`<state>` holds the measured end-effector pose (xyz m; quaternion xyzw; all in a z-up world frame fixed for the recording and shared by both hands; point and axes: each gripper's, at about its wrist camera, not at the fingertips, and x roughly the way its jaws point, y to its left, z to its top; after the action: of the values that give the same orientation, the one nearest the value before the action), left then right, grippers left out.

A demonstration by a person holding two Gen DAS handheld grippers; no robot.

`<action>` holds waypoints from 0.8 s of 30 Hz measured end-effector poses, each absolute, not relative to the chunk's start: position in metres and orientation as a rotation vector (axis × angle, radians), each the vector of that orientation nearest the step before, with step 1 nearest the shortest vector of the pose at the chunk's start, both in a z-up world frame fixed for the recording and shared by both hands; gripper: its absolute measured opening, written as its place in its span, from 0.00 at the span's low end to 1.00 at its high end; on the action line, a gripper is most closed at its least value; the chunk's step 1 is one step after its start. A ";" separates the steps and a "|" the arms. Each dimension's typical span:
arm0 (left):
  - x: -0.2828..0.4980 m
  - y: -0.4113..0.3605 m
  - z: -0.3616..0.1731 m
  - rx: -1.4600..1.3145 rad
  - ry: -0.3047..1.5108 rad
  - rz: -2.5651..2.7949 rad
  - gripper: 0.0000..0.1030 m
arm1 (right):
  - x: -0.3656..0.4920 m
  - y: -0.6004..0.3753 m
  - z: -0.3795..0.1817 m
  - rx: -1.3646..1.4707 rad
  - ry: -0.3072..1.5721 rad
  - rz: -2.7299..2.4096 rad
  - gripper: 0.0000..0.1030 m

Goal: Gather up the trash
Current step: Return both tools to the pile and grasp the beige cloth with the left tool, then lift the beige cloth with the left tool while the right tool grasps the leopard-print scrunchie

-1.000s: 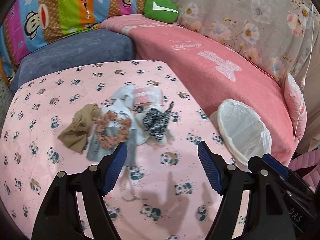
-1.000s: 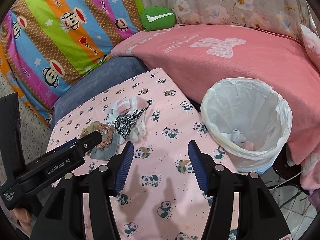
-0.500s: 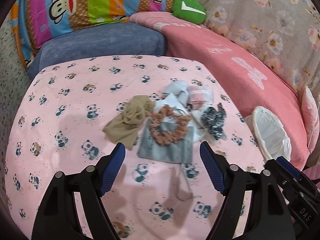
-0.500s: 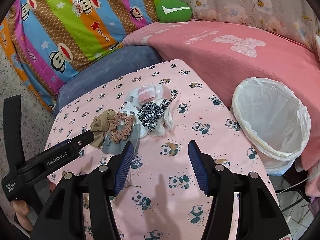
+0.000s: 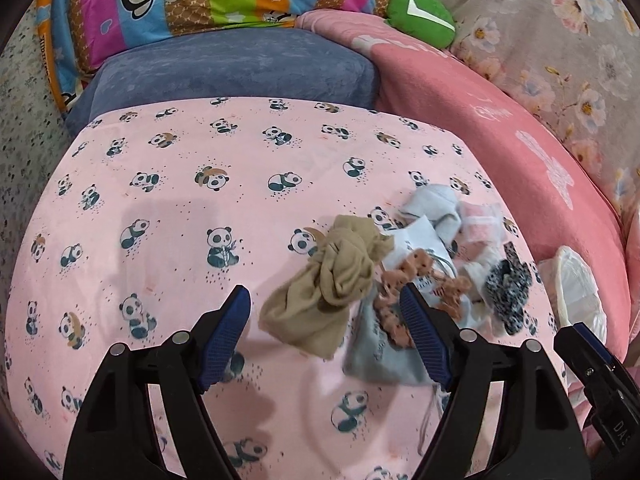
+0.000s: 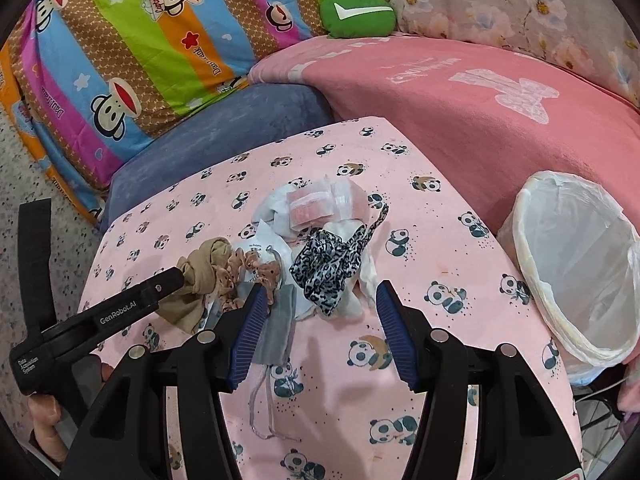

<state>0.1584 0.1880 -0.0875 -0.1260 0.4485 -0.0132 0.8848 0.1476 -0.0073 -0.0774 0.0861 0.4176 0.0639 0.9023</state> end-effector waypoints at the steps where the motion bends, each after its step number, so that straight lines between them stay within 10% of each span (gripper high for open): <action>1: 0.163 0.188 -0.090 -0.266 0.941 -0.028 0.71 | 0.153 -0.006 -0.079 0.180 0.865 0.132 0.56; 12: 0.182 0.193 -0.109 -0.315 0.981 -0.050 0.58 | 0.188 -0.001 -0.103 0.207 0.910 0.141 0.52; 20: 0.180 0.185 -0.107 -0.312 0.979 -0.088 0.34 | 0.190 -0.004 -0.115 0.245 0.949 0.176 0.07; 24: 0.177 0.182 -0.101 -0.309 0.970 -0.094 0.30 | 0.181 -0.006 -0.109 0.251 0.923 0.200 0.04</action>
<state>0.1771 0.1825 -0.1009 -0.1478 0.4640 -0.0452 0.8722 0.1811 -0.0059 -0.1086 0.1205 0.4434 0.0962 0.8830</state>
